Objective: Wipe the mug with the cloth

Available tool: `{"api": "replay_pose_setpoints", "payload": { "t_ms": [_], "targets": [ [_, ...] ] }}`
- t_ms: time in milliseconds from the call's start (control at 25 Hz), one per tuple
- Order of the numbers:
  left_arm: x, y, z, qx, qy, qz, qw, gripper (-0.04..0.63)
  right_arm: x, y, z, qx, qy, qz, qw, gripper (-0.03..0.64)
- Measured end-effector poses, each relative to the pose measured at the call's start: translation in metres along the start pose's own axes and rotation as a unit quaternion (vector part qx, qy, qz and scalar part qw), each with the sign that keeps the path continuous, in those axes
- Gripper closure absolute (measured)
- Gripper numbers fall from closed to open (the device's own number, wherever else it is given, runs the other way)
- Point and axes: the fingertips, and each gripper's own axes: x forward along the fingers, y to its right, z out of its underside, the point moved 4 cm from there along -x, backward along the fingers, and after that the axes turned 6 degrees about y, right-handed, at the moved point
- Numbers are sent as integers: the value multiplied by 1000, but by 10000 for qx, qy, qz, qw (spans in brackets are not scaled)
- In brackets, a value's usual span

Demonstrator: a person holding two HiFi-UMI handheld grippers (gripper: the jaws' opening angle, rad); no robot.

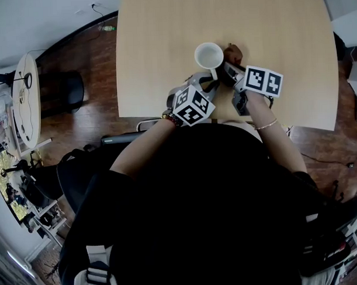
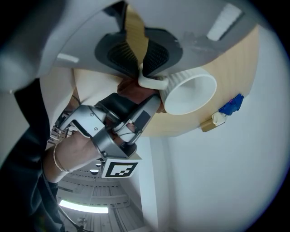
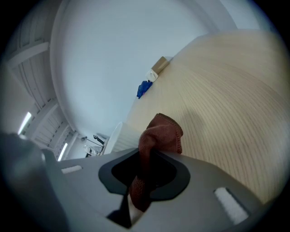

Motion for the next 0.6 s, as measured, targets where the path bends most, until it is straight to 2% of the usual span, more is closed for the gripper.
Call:
{"api": "replay_pose_setpoints", "payload": {
  "t_ms": [280, 480, 600],
  "targets": [
    [3, 2, -7, 64, 29, 47, 10000, 555, -25, -22, -17, 1048, 512, -585, 9914, 552],
    [3, 1, -3, 113, 57, 115, 9999, 557, -29, -27, -17, 1091, 654, -584, 9902, 552],
    [2, -1, -3, 87, 62, 128, 9999, 558, -23, -23, -16, 981, 611, -418, 9924, 552]
  ]
}}
